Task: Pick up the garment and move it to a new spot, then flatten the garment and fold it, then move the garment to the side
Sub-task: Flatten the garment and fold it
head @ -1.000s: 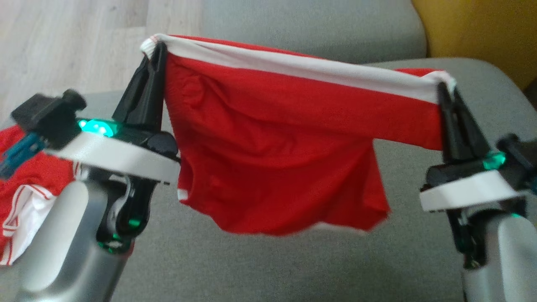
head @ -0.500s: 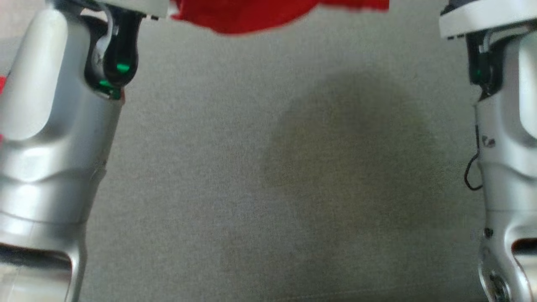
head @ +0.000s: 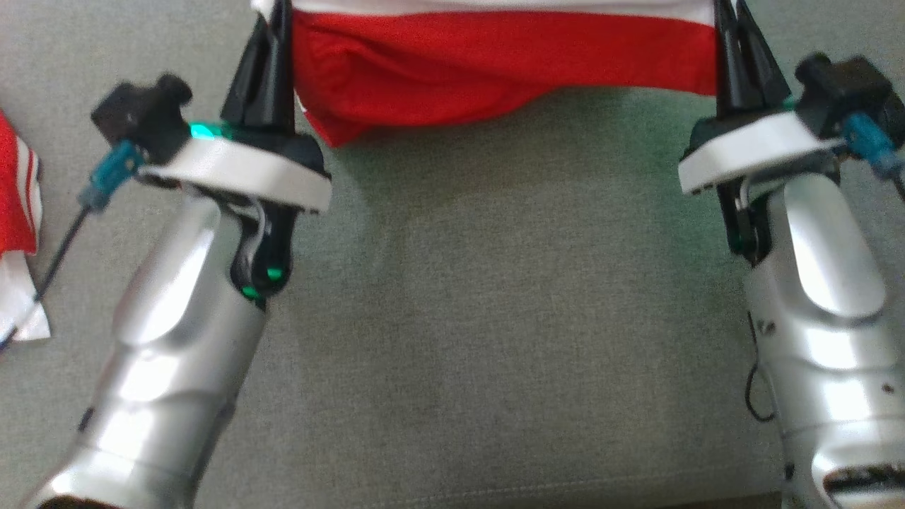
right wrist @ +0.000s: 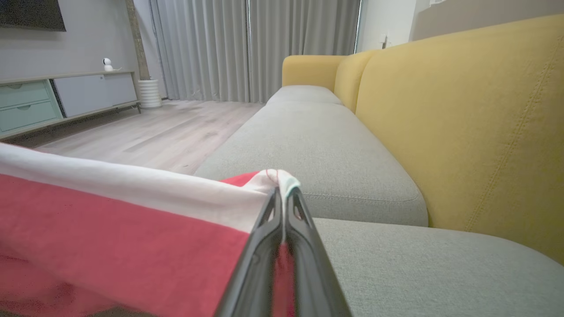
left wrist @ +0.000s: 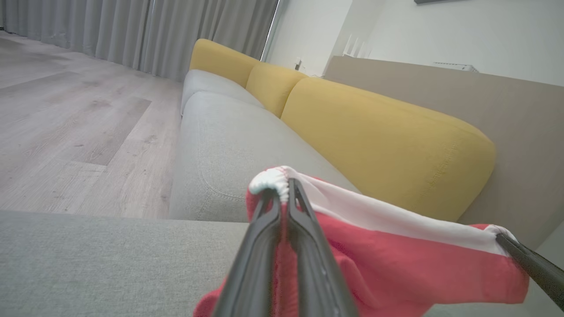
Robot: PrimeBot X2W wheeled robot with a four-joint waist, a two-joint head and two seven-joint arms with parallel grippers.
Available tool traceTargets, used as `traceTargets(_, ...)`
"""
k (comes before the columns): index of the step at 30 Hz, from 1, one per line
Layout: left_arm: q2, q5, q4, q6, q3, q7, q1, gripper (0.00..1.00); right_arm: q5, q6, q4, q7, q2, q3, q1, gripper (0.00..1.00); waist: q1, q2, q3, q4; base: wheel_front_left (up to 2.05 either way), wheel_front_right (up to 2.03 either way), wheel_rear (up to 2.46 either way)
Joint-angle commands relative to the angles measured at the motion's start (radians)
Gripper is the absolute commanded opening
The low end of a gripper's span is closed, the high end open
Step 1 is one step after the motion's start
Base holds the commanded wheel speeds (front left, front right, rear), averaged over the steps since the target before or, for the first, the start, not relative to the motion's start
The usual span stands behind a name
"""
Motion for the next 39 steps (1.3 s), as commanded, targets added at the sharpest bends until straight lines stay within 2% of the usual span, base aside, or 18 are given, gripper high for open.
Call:
traceTargets(1, 0.024, 0.001, -0.051, -0.003, 0.027, -0.025, 0.001, 0.00, 0.009, 0.007, -0.070, -0.013, 0.019, 0.017, 0.025, 0.00, -0.0002, 0.0001, -0.015, 0.001, 0.00, 0.00, 0.00)
traceTargets(12, 0.024, 0.015, -0.235, 0.008, 0.022, -0.069, 0.271, 0.00, 0.039, 0.007, -0.328, -0.013, 0.021, -0.020, 0.323, 0.00, -0.0002, 0.0001, -0.151, 0.010, 0.00, 0.00, 0.00)
traceTargets(18, 0.040, 0.017, -0.412, 0.052, 0.011, -0.072, 0.496, 0.00, 0.059, 0.007, -0.479, -0.013, 0.021, -0.063, 0.539, 0.00, -0.0002, 0.0001, -0.240, 0.004, 0.00, 0.00, 0.00)
traceTargets(23, 0.045, 0.000, -0.522, 0.096, -0.009, -0.059, 0.642, 0.00, 0.066, 0.007, -0.553, -0.013, 0.021, -0.083, 0.666, 0.00, -0.0002, 0.0001, -0.258, 0.007, 0.00, 0.00, 0.00)
traceTargets(28, 0.029, -0.012, -0.523, 0.107, -0.031, -0.046, 0.676, 0.00, 0.054, 0.007, -0.540, -0.010, 0.021, -0.087, 0.675, 0.00, -0.0002, 0.0001, -0.229, 0.025, 0.00, 0.00, 0.00)
traceTargets(35, -0.028, -0.020, -0.390, 0.080, -0.041, -0.049, 0.567, 0.00, -0.013, 0.007, -0.391, -0.007, 0.021, -0.089, 0.493, 0.00, -0.0002, 0.0001, -0.153, 0.064, 0.00, 0.00, 0.00)
traceTargets(39, -0.067, -0.026, -0.317, 0.066, -0.035, -0.056, 0.488, 0.00, -0.037, 0.007, -0.286, -0.008, -0.001, -0.087, 0.364, 0.00, -0.0002, 0.0001, -0.111, 0.085, 0.00, 0.00, 0.00)
